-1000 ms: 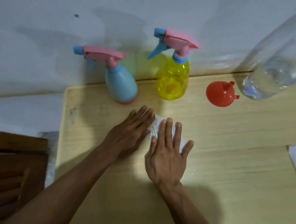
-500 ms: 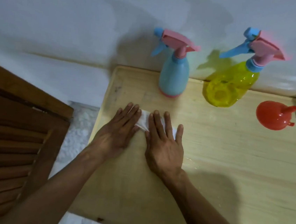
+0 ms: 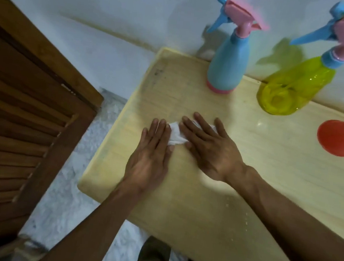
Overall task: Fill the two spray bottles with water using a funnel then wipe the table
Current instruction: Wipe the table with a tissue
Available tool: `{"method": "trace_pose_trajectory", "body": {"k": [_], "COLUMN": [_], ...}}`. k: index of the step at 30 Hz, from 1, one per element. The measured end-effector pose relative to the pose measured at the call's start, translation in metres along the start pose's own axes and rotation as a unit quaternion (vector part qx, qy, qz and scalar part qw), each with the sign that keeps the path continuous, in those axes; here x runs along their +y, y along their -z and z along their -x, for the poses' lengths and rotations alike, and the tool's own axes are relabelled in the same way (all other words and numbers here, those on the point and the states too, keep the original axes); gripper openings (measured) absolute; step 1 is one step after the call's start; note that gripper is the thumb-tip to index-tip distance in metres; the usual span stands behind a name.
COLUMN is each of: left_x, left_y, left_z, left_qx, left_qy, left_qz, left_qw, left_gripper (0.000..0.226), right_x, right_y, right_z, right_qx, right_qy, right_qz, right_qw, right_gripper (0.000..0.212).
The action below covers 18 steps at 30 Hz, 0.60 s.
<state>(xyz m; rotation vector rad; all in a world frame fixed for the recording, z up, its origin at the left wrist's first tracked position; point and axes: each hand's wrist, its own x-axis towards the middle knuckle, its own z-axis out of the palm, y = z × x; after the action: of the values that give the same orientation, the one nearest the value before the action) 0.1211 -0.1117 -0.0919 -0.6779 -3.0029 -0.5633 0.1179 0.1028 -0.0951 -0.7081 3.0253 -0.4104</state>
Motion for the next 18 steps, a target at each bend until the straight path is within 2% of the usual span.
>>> {"method": "trace_pose_trajectory", "body": {"k": [10, 18], "left_x": [0.082, 0.147], "left_y": [-0.027, -0.05], "left_z": [0.038, 0.061], "left_qx": [0.05, 0.045], "left_qy": [0.077, 0.098], "left_qz": [0.002, 0.0], "left_qw": [0.996, 0.994], "left_gripper": [0.052, 0.052], "right_x": [0.024, 0.048], "right_y": [0.019, 0.034], "right_z": [0.063, 0.12], "right_qx": [-0.047, -0.083], "right_qy": [0.043, 0.039], "right_qz": [0.009, -0.008], "right_qw": [0.998, 0.996], "right_gripper": [0.055, 0.056]}}
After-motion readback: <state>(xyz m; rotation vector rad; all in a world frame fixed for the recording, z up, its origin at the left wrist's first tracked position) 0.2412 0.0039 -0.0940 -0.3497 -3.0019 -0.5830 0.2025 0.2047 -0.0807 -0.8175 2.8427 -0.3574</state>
